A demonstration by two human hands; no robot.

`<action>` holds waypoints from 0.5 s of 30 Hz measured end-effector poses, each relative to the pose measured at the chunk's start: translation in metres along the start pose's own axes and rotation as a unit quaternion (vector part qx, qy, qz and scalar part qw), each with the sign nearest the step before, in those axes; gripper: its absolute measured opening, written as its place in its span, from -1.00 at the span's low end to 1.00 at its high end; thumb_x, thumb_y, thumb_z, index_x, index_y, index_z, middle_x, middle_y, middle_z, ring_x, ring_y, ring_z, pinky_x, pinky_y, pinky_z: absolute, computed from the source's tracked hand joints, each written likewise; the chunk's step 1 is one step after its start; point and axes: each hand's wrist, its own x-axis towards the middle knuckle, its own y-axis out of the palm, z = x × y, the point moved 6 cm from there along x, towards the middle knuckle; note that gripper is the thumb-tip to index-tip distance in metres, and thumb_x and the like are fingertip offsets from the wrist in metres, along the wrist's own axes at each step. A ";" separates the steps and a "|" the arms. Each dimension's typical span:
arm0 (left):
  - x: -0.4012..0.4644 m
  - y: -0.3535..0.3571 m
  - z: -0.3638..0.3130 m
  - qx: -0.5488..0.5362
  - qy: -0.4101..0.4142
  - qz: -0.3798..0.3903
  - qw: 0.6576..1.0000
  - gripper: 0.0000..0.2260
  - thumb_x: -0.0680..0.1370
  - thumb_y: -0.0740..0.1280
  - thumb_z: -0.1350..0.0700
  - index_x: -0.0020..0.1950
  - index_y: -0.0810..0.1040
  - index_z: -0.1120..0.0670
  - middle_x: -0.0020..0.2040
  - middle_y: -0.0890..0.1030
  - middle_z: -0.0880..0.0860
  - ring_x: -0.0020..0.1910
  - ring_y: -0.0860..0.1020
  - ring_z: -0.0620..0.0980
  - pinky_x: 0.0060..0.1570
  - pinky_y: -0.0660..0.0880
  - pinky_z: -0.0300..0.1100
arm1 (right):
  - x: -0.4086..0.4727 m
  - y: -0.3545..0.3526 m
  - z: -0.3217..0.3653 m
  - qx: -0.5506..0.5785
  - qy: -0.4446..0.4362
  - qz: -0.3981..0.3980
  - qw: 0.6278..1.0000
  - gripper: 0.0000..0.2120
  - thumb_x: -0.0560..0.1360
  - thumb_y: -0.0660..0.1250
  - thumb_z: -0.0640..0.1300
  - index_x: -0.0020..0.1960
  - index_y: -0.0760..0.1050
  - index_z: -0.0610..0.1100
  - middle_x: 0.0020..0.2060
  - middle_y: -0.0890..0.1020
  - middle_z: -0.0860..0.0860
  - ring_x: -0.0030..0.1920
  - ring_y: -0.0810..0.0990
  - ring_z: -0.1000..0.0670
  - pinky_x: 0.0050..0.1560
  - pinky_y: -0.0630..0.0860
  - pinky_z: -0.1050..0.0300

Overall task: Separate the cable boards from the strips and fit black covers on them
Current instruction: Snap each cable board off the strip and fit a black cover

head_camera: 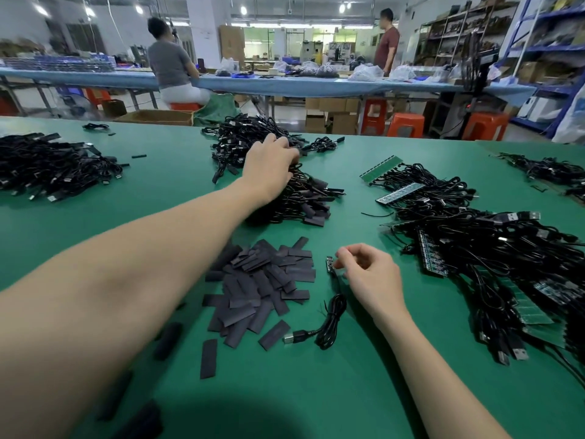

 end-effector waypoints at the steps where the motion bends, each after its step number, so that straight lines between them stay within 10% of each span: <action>1: 0.001 0.009 0.004 0.004 -0.004 0.022 1.000 -0.76 0.59 0.39 0.11 0.26 0.59 0.05 0.22 0.53 0.11 0.24 0.45 0.18 0.07 0.43 0.02 | 0.001 0.000 0.000 -0.002 0.002 0.001 1.000 -0.80 0.53 0.35 0.04 -0.22 0.65 0.04 -0.32 0.69 0.23 -0.25 0.65 0.15 -0.09 0.58 0.10; 7: -0.007 0.051 0.013 -0.089 -0.064 0.147 0.983 -0.70 0.63 0.22 0.27 0.36 0.49 0.22 0.29 0.52 0.24 0.26 0.49 0.25 0.22 0.49 0.12 | 0.001 0.001 -0.001 -0.006 0.008 0.008 1.000 -0.80 0.53 0.35 0.03 -0.22 0.65 0.03 -0.32 0.70 0.19 -0.29 0.63 0.10 -0.18 0.53 0.11; 15: -0.034 0.045 0.005 -0.155 -0.081 0.080 0.981 -0.65 0.61 0.33 0.09 0.36 0.38 0.14 0.26 0.45 0.15 0.26 0.41 0.17 0.15 0.48 0.10 | -0.002 0.000 0.004 -0.013 0.000 0.007 1.000 -0.79 0.50 0.35 0.00 -0.27 0.66 0.01 -0.38 0.67 0.12 -0.47 0.44 0.18 -0.31 0.37 0.18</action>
